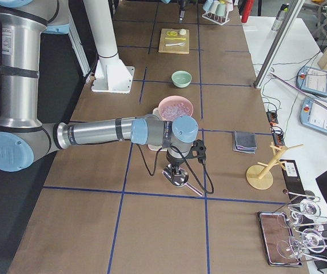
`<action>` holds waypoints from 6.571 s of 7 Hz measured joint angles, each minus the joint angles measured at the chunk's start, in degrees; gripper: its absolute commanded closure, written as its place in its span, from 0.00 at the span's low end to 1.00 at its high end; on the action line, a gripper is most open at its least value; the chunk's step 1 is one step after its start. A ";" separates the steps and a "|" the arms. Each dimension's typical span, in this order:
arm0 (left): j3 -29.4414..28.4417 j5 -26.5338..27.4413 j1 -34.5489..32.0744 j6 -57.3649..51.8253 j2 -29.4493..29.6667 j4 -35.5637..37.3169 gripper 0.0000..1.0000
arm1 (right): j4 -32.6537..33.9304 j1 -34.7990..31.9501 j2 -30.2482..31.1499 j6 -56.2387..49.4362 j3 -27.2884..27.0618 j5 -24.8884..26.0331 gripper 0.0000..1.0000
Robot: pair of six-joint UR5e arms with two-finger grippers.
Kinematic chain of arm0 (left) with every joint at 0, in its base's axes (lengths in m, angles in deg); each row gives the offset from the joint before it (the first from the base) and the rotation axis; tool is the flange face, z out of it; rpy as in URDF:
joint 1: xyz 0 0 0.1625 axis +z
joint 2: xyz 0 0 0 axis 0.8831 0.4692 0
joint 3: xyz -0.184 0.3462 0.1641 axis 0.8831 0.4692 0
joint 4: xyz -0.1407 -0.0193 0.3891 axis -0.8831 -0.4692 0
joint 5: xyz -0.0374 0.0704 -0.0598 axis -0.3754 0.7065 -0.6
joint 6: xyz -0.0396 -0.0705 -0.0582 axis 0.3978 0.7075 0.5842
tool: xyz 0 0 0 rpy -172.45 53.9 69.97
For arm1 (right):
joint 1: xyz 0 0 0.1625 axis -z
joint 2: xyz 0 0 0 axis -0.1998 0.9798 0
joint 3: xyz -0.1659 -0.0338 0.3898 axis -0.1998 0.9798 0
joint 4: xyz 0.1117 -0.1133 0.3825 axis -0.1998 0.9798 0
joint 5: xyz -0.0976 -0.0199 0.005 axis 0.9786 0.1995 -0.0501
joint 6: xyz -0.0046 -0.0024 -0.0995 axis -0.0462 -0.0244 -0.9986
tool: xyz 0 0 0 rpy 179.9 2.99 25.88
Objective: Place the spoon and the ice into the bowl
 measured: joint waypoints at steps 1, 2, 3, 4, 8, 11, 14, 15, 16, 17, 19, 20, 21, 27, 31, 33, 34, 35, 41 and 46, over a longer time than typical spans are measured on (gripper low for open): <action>-0.83 3.05 3.72 4.21 1.80 -0.32 0.00 | -0.02 1.16 -0.27 0.12 -0.04 -0.19 0.01; -1.64 5.75 6.43 7.15 2.78 -0.47 0.00 | -0.04 2.65 -0.70 0.20 -0.05 -0.24 0.01; -2.47 8.60 9.29 10.28 3.71 -0.63 0.00 | -0.02 3.55 -0.99 0.28 -0.13 -0.28 0.01; -3.44 10.60 11.74 12.97 4.80 -0.76 0.00 | -0.02 3.90 -1.12 0.30 -0.30 -0.29 0.01; -5.09 11.90 14.53 14.79 6.18 -0.96 0.31 | -0.08 4.07 -1.17 0.27 -1.10 -0.25 0.01; -5.32 11.91 14.57 14.80 5.74 -0.96 0.79 | -0.09 4.06 -1.17 0.29 -1.42 -0.25 0.01; -5.37 11.91 14.56 15.07 5.89 -0.84 1.00 | -0.09 4.06 -1.18 0.15 -2.32 -0.27 0.01; -5.38 11.91 14.56 15.26 5.98 -0.79 1.00 | -0.09 4.06 -1.17 0.17 -2.54 -0.31 0.01; -5.15 11.88 14.62 15.52 6.14 -0.81 1.00 | -0.07 4.07 -1.15 0.21 -2.73 -0.33 0.01; -4.56 11.83 14.61 15.95 6.45 -0.88 1.00 | -0.03 4.03 -1.00 0.24 -2.99 -0.33 0.01; -4.25 11.82 14.58 17.19 7.17 -0.88 1.00 | 0.00 3.99 -0.53 0.18 -3.32 -0.34 0.01; -3.94 11.78 14.58 18.71 8.42 -0.85 1.00 | 0.00 3.98 -0.41 0.15 -3.38 -0.36 0.01; -3.40 11.67 14.59 21.32 10.86 -0.73 1.00 | 0.00 3.98 -0.35 0.18 -3.38 -0.40 0.01; -11.48 11.69 21.88 34.81 36.02 -2.21 1.00 | 0.00 3.98 -0.52 0.21 -3.70 -1.38 0.01; -22.33 11.76 24.37 37.83 43.60 -9.96 0.68 | 0.00 3.98 -0.64 0.26 -3.67 -2.85 0.01; -23.07 11.81 24.68 37.89 43.79 -10.79 0.38 | 0.00 3.98 -0.71 0.31 -3.69 -3.71 0.01; -23.13 11.82 24.67 37.90 43.77 -10.86 0.34 | 0.02 3.98 -0.75 0.38 -3.73 -3.81 0.01; -23.07 11.82 24.34 37.94 43.75 -11.20 0.34 | 0.04 3.98 -0.93 0.86 -3.84 -3.98 0.01; -3.75 10.38 13.79 40.50 25.78 -12.37 0.16 | -9.47 19.40 -11.98 49.56 -11.44 -0.27 0.01; 4.87 6.09 6.86 38.61 13.31 -12.50 0.01 | -23.78 44.36 -15.32 89.86 -9.23 25.27 0.05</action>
